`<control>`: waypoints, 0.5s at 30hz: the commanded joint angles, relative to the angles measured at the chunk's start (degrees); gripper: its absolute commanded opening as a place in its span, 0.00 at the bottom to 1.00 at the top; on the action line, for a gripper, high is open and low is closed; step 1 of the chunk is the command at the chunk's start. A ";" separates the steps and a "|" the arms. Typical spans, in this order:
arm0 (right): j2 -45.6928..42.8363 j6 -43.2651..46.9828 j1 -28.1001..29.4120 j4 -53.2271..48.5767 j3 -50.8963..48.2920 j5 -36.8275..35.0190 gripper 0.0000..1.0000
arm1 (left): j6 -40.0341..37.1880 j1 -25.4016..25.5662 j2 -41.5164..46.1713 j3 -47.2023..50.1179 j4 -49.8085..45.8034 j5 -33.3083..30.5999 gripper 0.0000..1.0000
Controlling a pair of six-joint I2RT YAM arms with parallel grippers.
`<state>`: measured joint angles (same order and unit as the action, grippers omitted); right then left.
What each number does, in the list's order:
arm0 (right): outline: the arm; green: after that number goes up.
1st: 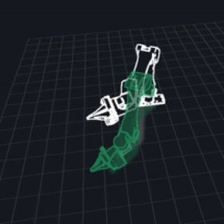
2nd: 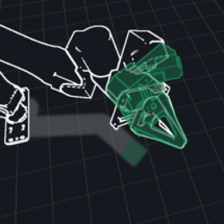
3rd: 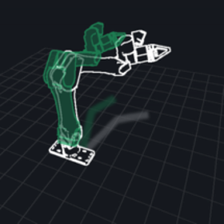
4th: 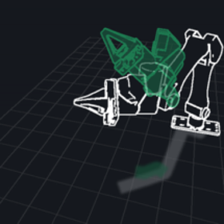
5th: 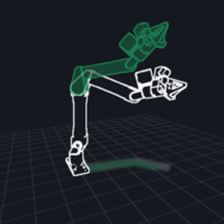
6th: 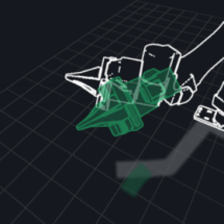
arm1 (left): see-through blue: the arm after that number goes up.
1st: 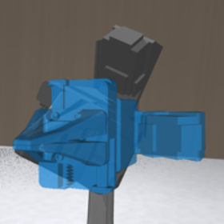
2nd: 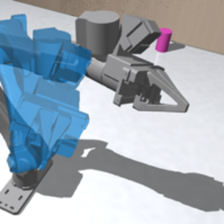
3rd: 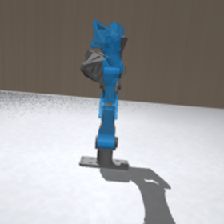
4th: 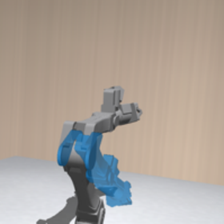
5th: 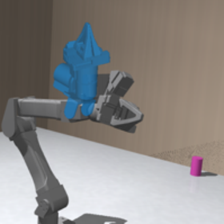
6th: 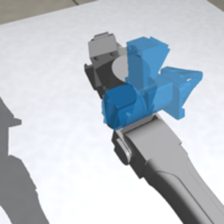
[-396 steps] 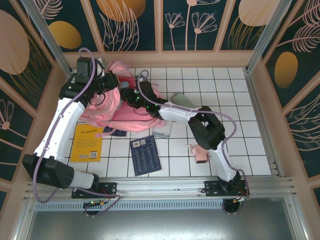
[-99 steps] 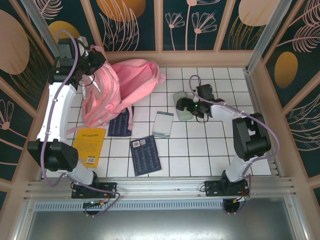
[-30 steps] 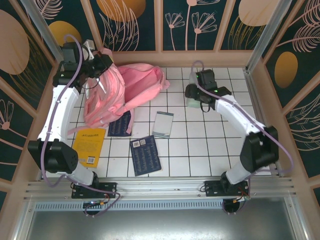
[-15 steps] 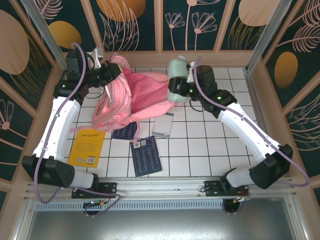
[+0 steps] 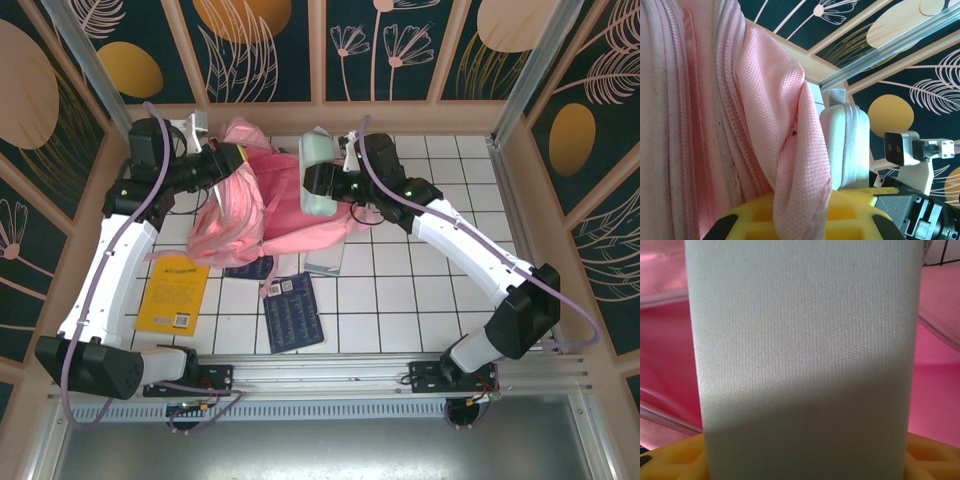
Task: Pack the student bag
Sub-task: Place the pencil case in the student bag.
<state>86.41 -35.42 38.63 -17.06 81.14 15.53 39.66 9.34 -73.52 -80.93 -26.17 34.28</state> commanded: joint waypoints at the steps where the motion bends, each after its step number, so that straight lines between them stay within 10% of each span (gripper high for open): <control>1: 1.93 -5.56 1.80 2.90 2.59 1.89 0.64 | -0.89 0.24 4.10 -0.01 6.86 2.19 0.00; 15: 15.80 -13.73 5.92 -1.68 8.70 -0.41 0.60 | -1.77 0.68 6.52 2.87 6.08 1.58 0.00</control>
<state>99.53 -47.35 44.36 -18.50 86.54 15.94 39.22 9.74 -69.63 -77.60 -26.13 34.24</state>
